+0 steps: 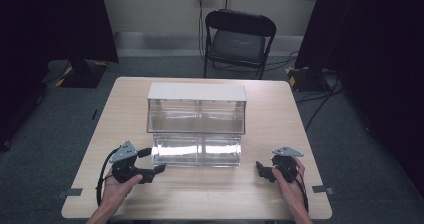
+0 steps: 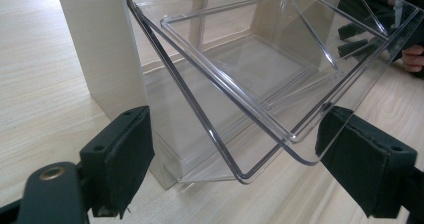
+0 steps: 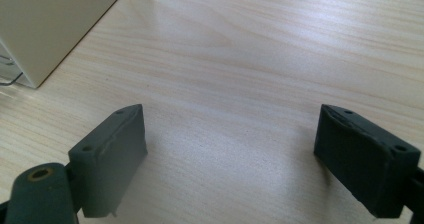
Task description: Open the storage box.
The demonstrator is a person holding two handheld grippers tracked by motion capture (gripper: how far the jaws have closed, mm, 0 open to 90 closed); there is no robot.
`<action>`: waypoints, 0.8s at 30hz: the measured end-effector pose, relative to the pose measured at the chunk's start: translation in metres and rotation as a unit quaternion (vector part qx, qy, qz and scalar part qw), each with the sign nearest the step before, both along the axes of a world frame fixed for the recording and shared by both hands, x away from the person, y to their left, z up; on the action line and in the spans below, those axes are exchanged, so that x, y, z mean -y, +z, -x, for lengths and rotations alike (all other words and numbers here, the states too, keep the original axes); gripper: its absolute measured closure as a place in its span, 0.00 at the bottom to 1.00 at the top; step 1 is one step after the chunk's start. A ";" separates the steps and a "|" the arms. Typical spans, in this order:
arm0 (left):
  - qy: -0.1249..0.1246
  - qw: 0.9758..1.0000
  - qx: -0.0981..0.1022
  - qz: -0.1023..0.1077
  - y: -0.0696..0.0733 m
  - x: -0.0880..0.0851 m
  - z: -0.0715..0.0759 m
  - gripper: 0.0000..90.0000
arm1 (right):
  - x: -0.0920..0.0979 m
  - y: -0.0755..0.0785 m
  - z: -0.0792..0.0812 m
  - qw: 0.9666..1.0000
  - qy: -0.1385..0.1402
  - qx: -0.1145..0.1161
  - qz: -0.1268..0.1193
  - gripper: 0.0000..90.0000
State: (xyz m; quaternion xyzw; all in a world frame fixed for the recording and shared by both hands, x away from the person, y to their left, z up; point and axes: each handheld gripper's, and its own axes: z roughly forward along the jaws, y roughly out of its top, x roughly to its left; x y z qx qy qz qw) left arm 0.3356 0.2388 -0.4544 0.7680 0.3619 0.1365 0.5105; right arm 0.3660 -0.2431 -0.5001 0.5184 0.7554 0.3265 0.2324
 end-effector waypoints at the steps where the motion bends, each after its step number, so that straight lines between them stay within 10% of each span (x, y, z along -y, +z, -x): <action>1: 0.002 1.000 0.003 0.000 0.001 0.000 0.000 0.17 | 0.000 0.000 0.000 1.000 0.000 0.000 0.000 0.14; 24: 0.005 1.000 0.011 0.006 0.008 0.003 -0.002 0.17 | 0.000 0.000 0.000 1.000 0.000 0.000 0.000 0.14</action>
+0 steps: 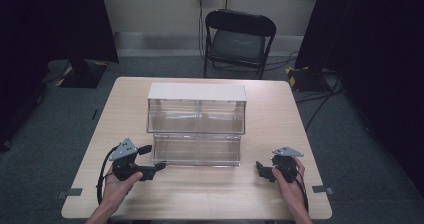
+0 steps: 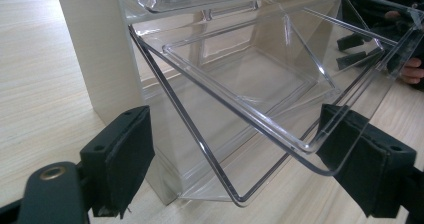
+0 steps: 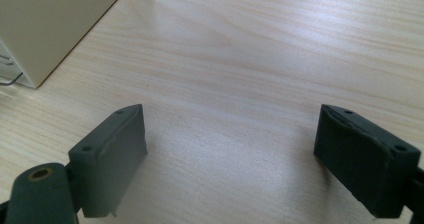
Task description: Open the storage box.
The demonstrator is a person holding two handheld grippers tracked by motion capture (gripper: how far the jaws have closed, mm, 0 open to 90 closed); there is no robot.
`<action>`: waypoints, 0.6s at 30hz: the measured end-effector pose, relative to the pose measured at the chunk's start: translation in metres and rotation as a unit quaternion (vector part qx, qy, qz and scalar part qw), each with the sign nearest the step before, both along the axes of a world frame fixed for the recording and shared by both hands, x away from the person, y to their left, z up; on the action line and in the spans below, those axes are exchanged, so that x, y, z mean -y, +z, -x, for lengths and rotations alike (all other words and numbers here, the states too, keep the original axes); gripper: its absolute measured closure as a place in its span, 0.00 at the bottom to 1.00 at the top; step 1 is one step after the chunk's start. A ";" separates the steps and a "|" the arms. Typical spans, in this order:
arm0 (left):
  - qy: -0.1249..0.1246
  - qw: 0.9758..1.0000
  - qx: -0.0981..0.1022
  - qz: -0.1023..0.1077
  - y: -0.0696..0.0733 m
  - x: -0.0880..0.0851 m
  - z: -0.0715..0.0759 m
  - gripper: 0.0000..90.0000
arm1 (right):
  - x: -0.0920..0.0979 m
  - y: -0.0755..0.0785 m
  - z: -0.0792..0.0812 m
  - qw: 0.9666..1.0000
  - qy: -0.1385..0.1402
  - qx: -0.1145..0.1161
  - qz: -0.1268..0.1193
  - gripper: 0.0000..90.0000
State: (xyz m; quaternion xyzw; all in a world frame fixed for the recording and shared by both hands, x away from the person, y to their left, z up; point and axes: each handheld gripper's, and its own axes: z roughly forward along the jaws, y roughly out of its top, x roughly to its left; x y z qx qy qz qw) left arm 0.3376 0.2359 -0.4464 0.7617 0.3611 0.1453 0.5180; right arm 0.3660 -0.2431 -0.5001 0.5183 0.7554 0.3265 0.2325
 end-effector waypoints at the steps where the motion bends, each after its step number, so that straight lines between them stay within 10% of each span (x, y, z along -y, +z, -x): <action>1: -0.001 1.000 0.002 -0.001 0.000 0.000 0.000 0.17 | 0.000 0.000 0.000 1.000 0.000 0.000 0.000 0.14; 18: 0.004 1.000 0.004 0.001 0.003 0.002 -0.002 0.17 | 0.000 0.000 0.000 1.000 0.001 0.000 0.000 0.14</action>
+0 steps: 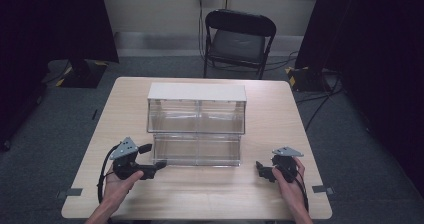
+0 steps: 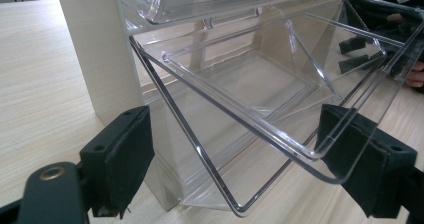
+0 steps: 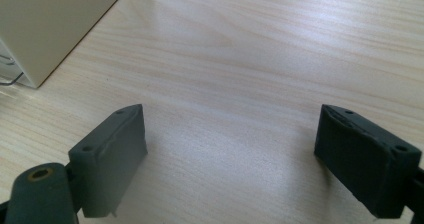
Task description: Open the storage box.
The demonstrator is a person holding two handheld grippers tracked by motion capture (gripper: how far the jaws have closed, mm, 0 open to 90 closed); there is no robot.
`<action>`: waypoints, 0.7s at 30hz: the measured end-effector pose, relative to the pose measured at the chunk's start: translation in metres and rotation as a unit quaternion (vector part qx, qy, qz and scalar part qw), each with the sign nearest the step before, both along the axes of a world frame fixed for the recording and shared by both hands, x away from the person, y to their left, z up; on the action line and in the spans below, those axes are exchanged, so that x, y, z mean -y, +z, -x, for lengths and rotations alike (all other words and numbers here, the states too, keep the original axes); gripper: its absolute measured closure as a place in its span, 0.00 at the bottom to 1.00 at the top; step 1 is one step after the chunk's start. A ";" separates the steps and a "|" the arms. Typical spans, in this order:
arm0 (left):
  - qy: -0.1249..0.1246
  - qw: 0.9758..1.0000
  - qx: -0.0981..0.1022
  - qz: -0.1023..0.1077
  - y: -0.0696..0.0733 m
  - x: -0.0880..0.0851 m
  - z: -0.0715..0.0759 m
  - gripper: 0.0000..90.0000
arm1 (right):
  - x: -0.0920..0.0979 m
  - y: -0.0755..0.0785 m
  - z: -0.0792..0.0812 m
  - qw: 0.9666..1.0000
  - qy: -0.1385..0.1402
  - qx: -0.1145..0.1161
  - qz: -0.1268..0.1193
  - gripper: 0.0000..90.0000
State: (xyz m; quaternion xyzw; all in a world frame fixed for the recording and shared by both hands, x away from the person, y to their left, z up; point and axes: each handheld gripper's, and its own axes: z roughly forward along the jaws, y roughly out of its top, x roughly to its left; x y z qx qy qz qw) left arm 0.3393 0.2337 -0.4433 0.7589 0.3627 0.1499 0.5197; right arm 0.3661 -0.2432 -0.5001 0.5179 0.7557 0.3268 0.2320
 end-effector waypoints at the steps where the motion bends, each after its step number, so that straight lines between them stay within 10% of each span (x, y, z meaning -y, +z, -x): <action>1: 0.001 1.000 0.001 -0.003 0.000 -0.001 0.000 0.17 | 0.000 0.000 0.000 1.000 0.000 0.000 0.000 0.14; 21: 0.008 1.000 0.004 -0.001 0.008 -0.003 -0.002 0.17 | 0.000 0.000 0.000 1.000 0.000 0.000 0.000 0.14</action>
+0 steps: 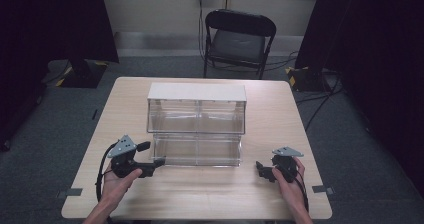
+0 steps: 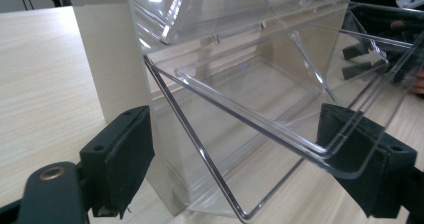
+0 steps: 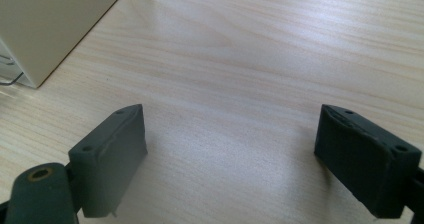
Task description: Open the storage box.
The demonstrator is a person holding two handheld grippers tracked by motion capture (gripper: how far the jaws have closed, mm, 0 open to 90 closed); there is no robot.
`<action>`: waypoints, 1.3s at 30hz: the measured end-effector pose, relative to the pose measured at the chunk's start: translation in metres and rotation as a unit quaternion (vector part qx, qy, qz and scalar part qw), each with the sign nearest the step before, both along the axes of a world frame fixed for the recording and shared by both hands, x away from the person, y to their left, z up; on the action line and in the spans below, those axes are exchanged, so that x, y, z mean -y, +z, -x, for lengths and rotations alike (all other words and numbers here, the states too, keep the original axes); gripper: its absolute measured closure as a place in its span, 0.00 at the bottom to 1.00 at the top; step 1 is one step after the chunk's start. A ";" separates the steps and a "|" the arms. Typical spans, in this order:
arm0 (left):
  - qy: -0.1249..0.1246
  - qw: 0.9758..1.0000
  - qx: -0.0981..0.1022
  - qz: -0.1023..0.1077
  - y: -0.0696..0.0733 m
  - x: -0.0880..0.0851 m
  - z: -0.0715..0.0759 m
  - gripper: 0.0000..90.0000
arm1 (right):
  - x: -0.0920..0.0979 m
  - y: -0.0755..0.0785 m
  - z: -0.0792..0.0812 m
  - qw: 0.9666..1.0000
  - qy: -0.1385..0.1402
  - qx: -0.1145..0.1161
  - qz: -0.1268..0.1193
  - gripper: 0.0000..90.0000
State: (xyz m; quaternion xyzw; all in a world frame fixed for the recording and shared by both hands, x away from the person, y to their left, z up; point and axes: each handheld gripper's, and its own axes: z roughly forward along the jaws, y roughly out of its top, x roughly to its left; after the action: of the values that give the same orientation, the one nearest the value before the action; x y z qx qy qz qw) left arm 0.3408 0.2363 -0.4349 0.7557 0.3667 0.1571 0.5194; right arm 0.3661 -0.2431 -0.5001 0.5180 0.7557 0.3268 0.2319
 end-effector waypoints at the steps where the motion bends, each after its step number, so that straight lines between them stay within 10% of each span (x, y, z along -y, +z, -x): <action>1: 0.002 1.000 -0.001 0.004 0.000 0.000 0.000 0.17 | 0.000 0.000 0.000 1.000 0.000 0.000 0.000 0.14; 39: -0.006 1.000 0.002 -0.006 0.011 0.010 -0.005 0.17 | 0.000 0.000 0.000 1.000 0.000 0.000 0.000 0.14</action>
State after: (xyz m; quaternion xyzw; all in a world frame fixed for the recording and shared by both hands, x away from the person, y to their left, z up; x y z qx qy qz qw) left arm 0.3461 0.2266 -0.4243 0.7608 0.3601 0.1577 0.5164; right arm 0.3661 -0.2431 -0.5001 0.5181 0.7557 0.3268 0.2319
